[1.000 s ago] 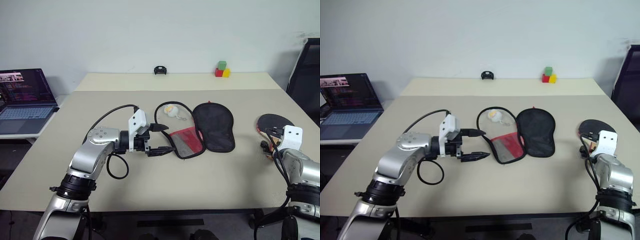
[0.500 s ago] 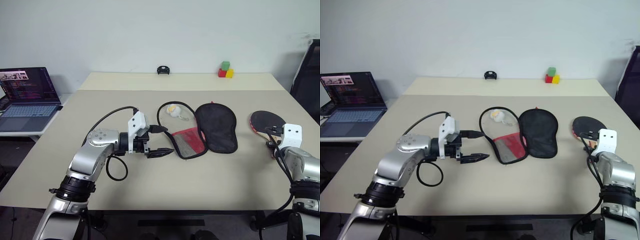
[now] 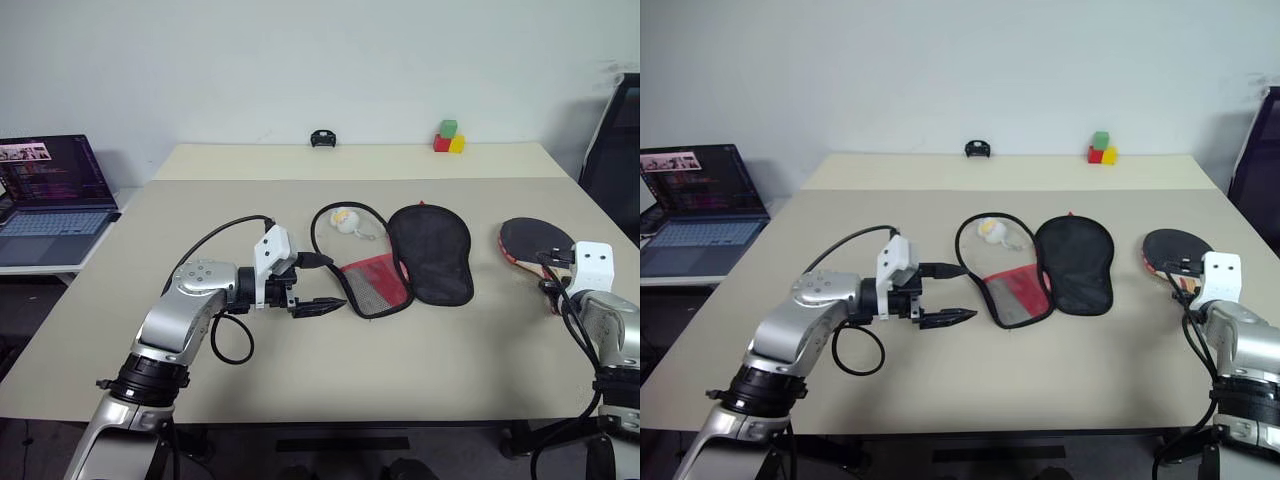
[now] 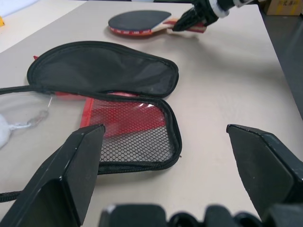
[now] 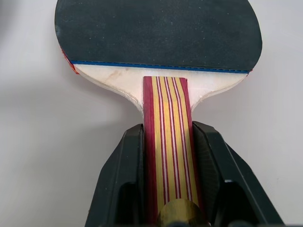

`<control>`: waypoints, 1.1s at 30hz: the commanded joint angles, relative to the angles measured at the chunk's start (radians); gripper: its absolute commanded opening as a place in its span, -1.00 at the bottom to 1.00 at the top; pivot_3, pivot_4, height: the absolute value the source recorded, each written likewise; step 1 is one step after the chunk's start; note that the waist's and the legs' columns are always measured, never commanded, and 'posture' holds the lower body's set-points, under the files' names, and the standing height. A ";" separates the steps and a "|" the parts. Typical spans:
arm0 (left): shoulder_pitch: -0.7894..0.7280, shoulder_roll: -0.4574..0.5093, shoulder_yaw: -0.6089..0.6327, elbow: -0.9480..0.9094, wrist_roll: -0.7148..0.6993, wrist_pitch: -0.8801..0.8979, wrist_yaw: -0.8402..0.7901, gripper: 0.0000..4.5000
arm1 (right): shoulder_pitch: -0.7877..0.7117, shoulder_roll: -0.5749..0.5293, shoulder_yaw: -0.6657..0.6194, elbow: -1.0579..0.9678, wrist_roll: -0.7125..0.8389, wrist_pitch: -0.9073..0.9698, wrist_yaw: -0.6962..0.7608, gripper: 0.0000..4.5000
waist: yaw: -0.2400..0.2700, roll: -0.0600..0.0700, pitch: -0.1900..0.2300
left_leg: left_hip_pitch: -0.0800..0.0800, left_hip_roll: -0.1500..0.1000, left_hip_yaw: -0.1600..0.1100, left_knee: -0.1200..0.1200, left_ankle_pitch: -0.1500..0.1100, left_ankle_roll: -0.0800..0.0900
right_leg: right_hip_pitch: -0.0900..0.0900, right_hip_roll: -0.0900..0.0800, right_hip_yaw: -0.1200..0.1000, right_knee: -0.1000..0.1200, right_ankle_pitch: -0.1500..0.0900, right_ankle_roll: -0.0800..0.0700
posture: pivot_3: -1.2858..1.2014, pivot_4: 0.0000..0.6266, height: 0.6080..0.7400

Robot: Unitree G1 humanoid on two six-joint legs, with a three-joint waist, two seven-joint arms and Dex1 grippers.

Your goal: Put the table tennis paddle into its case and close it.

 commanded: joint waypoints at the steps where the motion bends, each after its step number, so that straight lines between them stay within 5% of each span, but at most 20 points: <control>1: -0.004 0.014 0.026 -0.014 -0.004 -0.015 0.001 1.00 | -0.032 0.002 -0.028 -0.151 0.032 0.049 -0.009 -0.50 | 0.000 0.000 0.000 | 0.000 0.000 0.000 0.000 0.000 0.000 | 0.000 0.000 0.000 0.000 0.000 0.000 | 0.03 -0.52 1.00; 9: -0.004 0.020 0.025 -0.013 -0.004 -0.016 0.002 1.00 | -0.056 0.038 -0.025 -0.252 0.069 0.134 -0.032 -0.50 | 0.002 0.000 0.000 | -0.001 0.000 0.000 0.000 0.000 0.000 | 0.000 0.000 0.000 -0.001 0.000 0.000 | 0.03 -0.52 1.00; 19: -0.005 0.014 0.021 -0.012 0.002 -0.020 0.008 1.00 | -0.131 0.211 0.047 -0.327 0.092 0.219 -0.083 -0.50 | 0.000 0.001 0.001 | -0.001 0.000 0.000 0.000 0.000 0.000 | -0.001 0.000 0.000 0.000 0.000 0.000 | 0.03 -0.52 1.00; 33: 0.006 0.016 0.028 -0.026 0.002 -0.015 0.021 1.00 | -0.151 0.349 0.179 -0.165 0.032 0.051 -0.110 -0.50 | -0.001 0.002 0.001 | -0.001 0.000 0.000 0.000 0.000 0.000 | -0.001 0.000 0.000 0.000 0.000 0.000 | 0.03 -0.52 1.00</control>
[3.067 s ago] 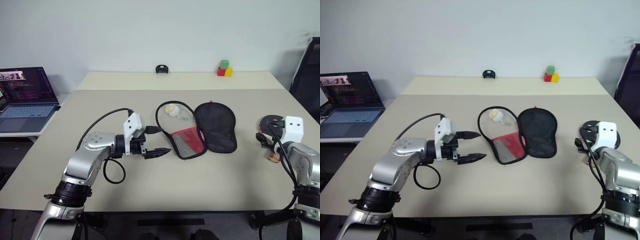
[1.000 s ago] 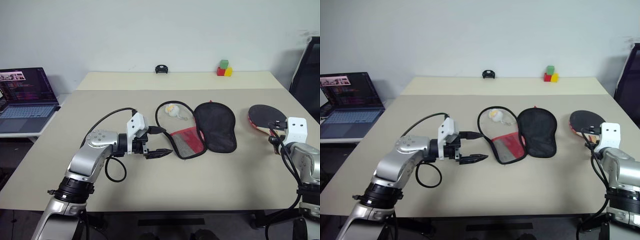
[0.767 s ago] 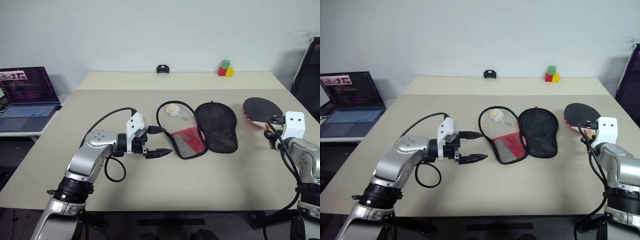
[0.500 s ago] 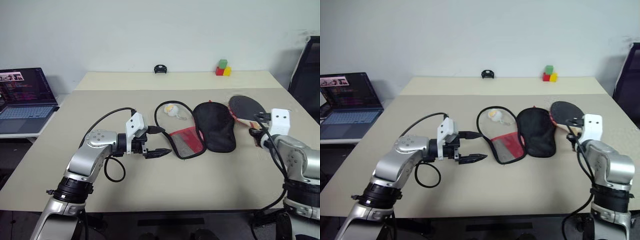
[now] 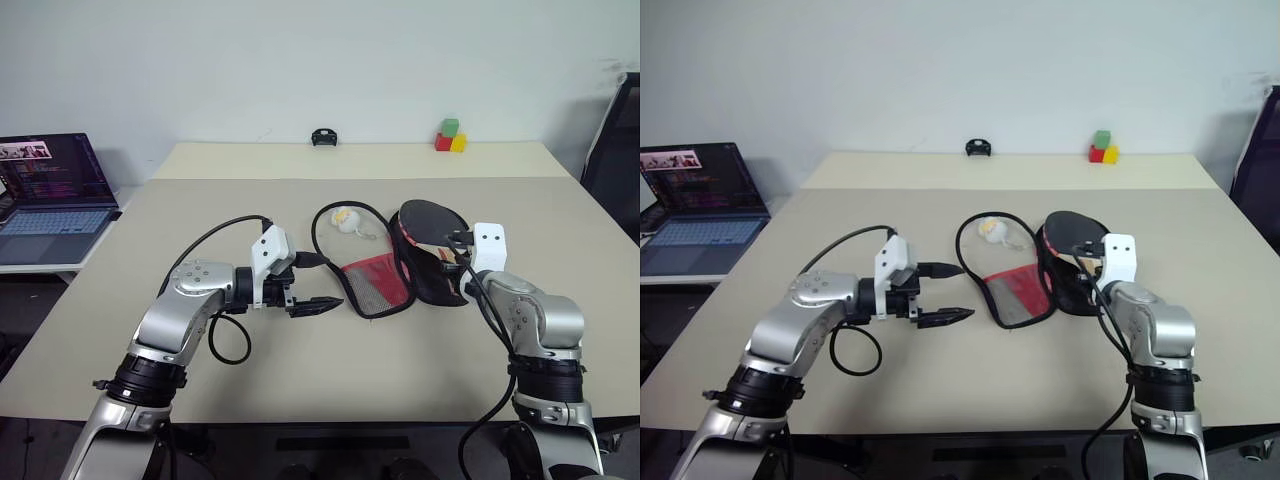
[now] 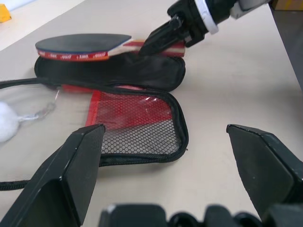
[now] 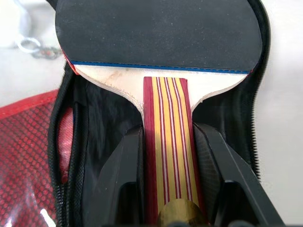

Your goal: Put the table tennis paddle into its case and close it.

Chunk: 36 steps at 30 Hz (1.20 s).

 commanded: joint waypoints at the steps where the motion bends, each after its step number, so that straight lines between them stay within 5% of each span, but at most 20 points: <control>1: 0.000 0.007 0.026 -0.028 -0.007 -0.013 0.008 1.00 | -0.037 -0.001 0.005 0.019 -0.017 -0.082 -0.002 -0.50 | 0.000 0.000 0.000 | 0.000 0.000 0.000 0.000 0.000 0.000 | 0.000 0.000 0.000 0.000 0.000 0.000 | 0.03 -0.52 1.00; 17: 0.017 0.011 0.029 -0.046 -0.013 -0.007 0.018 1.00 | -0.036 0.031 0.048 0.078 -0.053 -0.128 -0.011 -0.50 | -0.002 0.000 0.000 | 0.000 0.000 0.000 0.000 0.000 0.000 | 0.000 0.000 0.000 0.001 0.000 0.000 | 0.03 -0.52 1.00; 27: 0.031 0.012 0.036 -0.052 -0.013 -0.006 0.026 1.00 | 0.008 -0.004 0.075 -0.056 -0.043 -0.064 0.028 0.99 | -0.001 0.000 0.000 | 0.000 0.000 0.000 0.000 0.000 0.000 | 0.000 0.000 0.000 0.000 0.000 0.000 | 0.03 -0.52 1.00; 36: 0.043 -0.001 0.087 0.008 -0.002 -0.014 0.102 1.00 | 0.049 -0.143 0.043 -0.260 0.081 -0.005 0.232 0.99 | 0.000 0.000 0.000 | 0.000 0.000 0.000 0.000 0.000 0.000 | 0.000 0.000 0.000 0.000 0.000 0.000 | 0.03 -0.52 1.00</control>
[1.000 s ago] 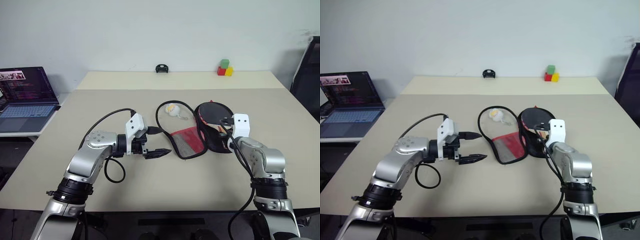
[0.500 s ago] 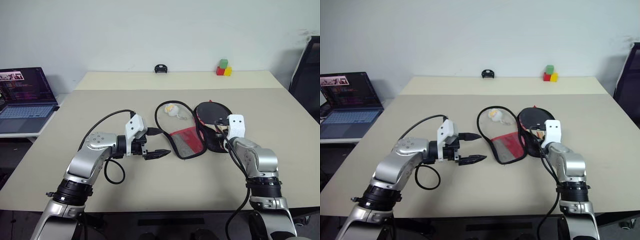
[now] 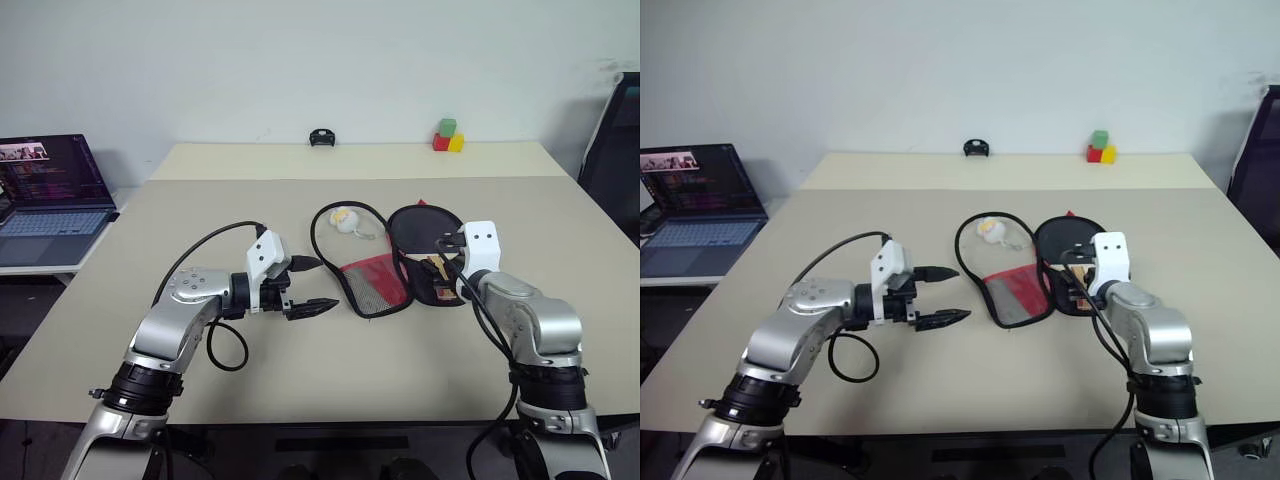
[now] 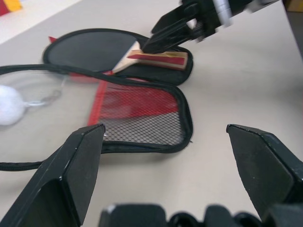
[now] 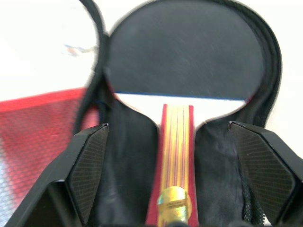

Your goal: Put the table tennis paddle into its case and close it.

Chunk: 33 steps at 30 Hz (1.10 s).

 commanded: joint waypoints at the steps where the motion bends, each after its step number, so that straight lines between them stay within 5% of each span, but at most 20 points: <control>1: 0.004 -0.011 0.060 0.036 0.005 -0.021 0.062 1.00 | 0.020 -0.114 -0.021 -0.120 0.091 -0.051 0.181 0.99 | 0.002 0.000 0.000 | 0.000 0.000 0.000 0.000 0.000 0.000 | 0.000 0.000 0.000 0.000 0.000 0.000 | 0.03 -0.52 1.00; 13: -0.006 -0.020 0.077 0.155 0.026 -0.065 0.087 1.00 | 0.045 -0.357 -0.095 -0.136 0.363 -0.133 0.603 0.99 | 0.003 -0.001 0.001 | 0.000 0.000 0.000 0.000 0.000 0.000 | 0.001 0.000 -0.001 -0.001 0.000 0.000 | 0.03 -0.52 1.00; 23: -0.087 -0.082 0.057 0.386 0.124 -0.158 0.175 1.00 | 0.069 -0.438 -0.105 -0.194 0.503 -0.124 0.685 0.99 | 0.008 -0.002 0.001 | -0.001 0.000 -0.001 0.001 0.000 0.000 | 0.001 -0.001 -0.001 -0.001 0.000 0.000 | 0.03 -0.52 1.00; 33: -0.296 -0.189 0.026 0.804 0.249 -0.327 0.251 1.00 | 0.069 -0.484 -0.088 -0.160 0.482 -0.164 0.669 0.99 | 0.010 -0.006 0.003 | -0.001 0.000 -0.001 0.001 0.000 0.000 | 0.001 -0.001 -0.002 -0.001 0.000 0.000 | 0.03 -0.52 1.00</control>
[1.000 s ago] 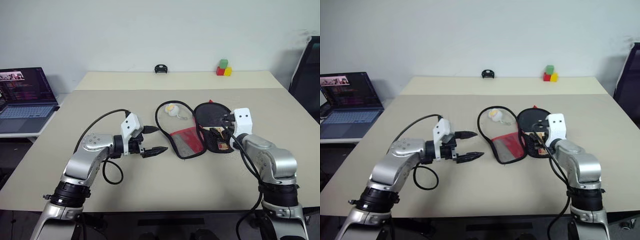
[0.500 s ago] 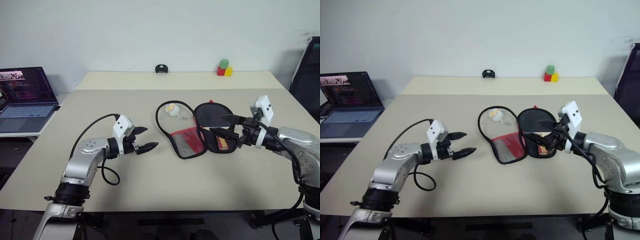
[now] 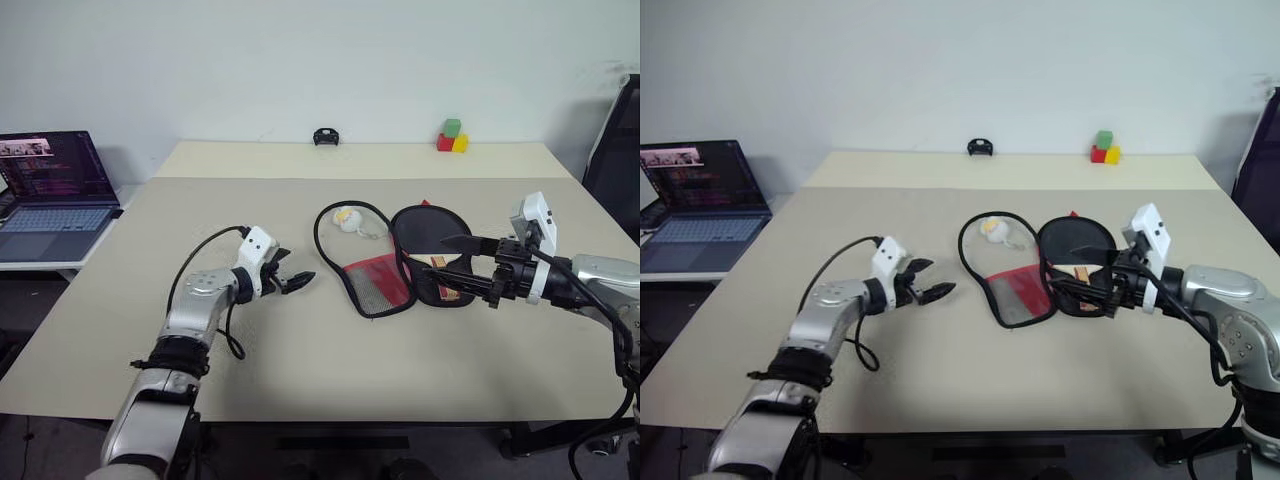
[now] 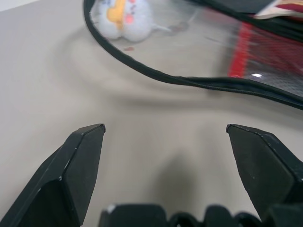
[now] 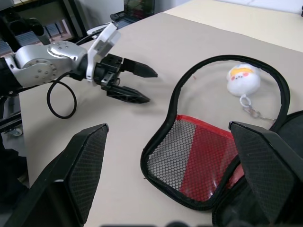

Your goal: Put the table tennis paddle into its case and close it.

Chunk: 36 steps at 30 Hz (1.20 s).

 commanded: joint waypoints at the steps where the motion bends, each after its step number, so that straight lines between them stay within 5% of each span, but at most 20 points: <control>1: -0.087 -0.030 0.001 0.140 0.045 -0.086 0.045 1.00 | -0.012 -0.013 -0.018 -0.015 0.008 -0.028 -0.008 0.99 | -0.001 0.000 0.000 | 0.000 0.000 0.000 0.000 0.000 0.000 | 0.000 0.000 0.000 0.000 0.000 0.000 | 0.03 -0.52 1.00; 12: -0.267 -0.174 0.003 0.487 0.112 -0.214 0.111 1.00 | 0.008 -0.013 -0.028 -0.029 0.015 -0.029 -0.043 0.99 | 0.001 -0.005 0.003 | -0.001 0.000 0.000 0.000 0.000 0.000 | 0.000 0.000 -0.001 0.000 0.000 0.000 | 0.03 -0.52 1.00; 27: -0.539 -0.394 0.074 0.534 0.054 -0.236 0.040 1.00 | 0.071 -0.037 -0.124 -0.094 0.031 -0.006 -0.141 0.99 | 0.020 -0.008 0.005 | -0.005 -0.001 -0.001 0.001 0.000 0.000 | -0.003 0.000 -0.002 -0.001 0.000 0.000 | 0.03 -0.52 1.00; 36: -0.665 -0.532 0.135 0.646 0.071 -0.252 0.246 1.00 | 0.141 -0.043 -0.208 -0.146 0.035 0.016 -0.255 0.99 | 0.016 -0.008 0.005 | -0.013 0.000 0.004 0.003 0.000 0.000 | -0.015 0.001 0.000 0.004 0.000 0.000 | 0.03 -0.52 1.00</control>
